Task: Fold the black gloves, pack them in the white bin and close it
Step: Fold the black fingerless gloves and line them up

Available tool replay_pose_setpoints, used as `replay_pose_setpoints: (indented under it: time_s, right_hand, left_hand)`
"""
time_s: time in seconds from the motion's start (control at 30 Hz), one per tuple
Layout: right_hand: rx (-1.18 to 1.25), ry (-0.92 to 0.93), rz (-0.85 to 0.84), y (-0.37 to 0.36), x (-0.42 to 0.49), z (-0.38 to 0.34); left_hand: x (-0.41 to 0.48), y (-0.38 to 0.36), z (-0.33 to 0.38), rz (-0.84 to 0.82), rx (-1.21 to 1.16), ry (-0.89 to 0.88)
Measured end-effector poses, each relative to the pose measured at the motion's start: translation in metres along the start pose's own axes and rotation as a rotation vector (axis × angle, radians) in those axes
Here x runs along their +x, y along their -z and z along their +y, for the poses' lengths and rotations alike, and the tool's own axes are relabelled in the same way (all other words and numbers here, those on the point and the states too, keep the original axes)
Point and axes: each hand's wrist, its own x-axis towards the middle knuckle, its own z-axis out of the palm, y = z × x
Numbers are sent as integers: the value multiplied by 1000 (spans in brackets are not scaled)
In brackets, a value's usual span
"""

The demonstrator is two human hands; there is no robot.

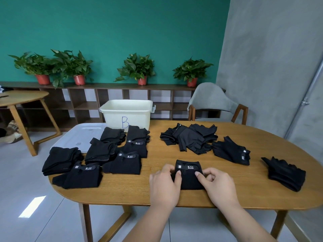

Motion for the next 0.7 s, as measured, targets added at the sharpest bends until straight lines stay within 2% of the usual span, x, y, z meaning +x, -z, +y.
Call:
replay_pose_setpoints:
  time_s: [0.1, 0.2, 0.3, 0.4, 0.47, 0.53, 0.6, 0.7]
  right_hand:
    - [-63, 6, 57, -6, 1, 2]
    - [-228, 57, 156, -13, -1, 6]
    - [-371, 172, 192, -18, -4, 2]
    - [-509, 245, -5, -18, -3, 0]
    - [-601, 217, -195, -19, 1, 2]
    - [-647, 143, -313, -19, 5, 1]
    - [-668, 107, -351, -20, 7, -1]
    - [-607, 115, -313, -18, 6, -1]
  left_hand:
    - [-1, -2, 0, 22, -19, -5]
    - [0, -5, -3, 21, -9, -13]
    - [-1, -7, -5, 21, 19, -61]
    - [0, -8, -5, 55, 43, -100]
    - [0, -10, -5, 82, 71, -109]
    - [-1, -12, -5, 101, 101, -112]
    - [0, -15, -6, 122, 129, -116]
    - [1, -20, -11, 145, 161, -123]
